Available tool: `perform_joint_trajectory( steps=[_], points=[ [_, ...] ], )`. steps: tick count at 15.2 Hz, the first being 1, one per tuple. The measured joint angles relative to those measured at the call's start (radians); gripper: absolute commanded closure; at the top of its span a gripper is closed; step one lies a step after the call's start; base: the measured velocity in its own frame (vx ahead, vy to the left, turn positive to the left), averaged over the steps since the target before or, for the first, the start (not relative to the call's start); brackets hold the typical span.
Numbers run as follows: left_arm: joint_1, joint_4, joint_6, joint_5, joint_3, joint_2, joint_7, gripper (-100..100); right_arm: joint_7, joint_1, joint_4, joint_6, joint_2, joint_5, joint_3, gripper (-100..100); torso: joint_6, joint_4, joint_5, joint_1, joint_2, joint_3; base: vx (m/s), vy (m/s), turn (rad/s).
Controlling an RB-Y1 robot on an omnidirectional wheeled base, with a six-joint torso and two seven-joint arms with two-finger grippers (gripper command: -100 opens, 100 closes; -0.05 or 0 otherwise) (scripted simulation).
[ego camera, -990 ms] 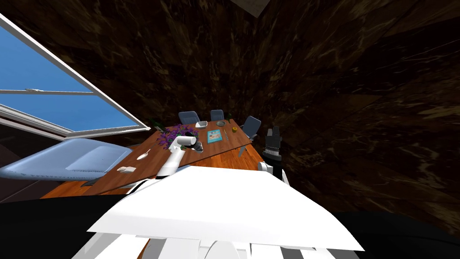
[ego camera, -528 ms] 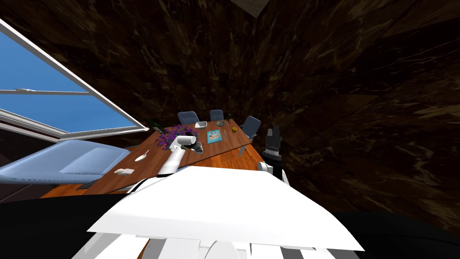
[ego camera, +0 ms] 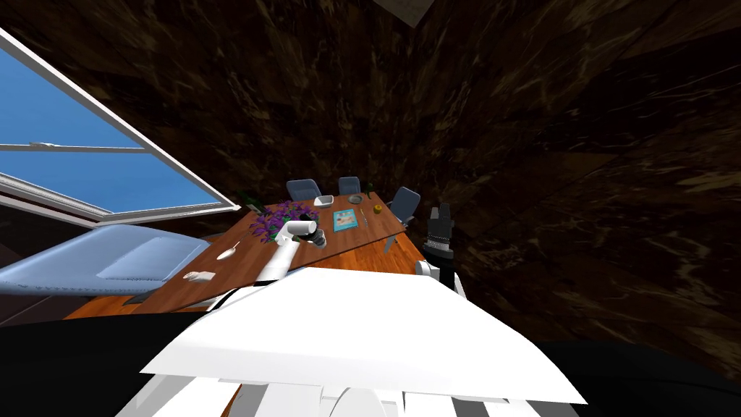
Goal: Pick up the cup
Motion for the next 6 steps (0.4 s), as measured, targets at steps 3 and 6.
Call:
perform_joint_trajectory(
  steps=[3, 6],
  points=[
    [0.000, -0.007, 0.007, 0.001, 0.000, 0.002, 0.006, 100, 0.000, 0.000, 0.000, 0.000, 0.000, 0.000, 0.000, 0, 0.003, 0.001, -0.001, 0.000, 0.000, 0.000, -0.011, 0.005, -0.028],
    [-0.005, -0.045, 0.046, 0.009, -0.003, 0.010, 0.020, 100, 0.000, 0.000, 0.000, 0.000, 0.000, 0.000, 0.000, 0, 0.002, 0.002, -0.001, 0.000, 0.002, 0.002, -0.019, 0.013, -0.020]
  ],
)
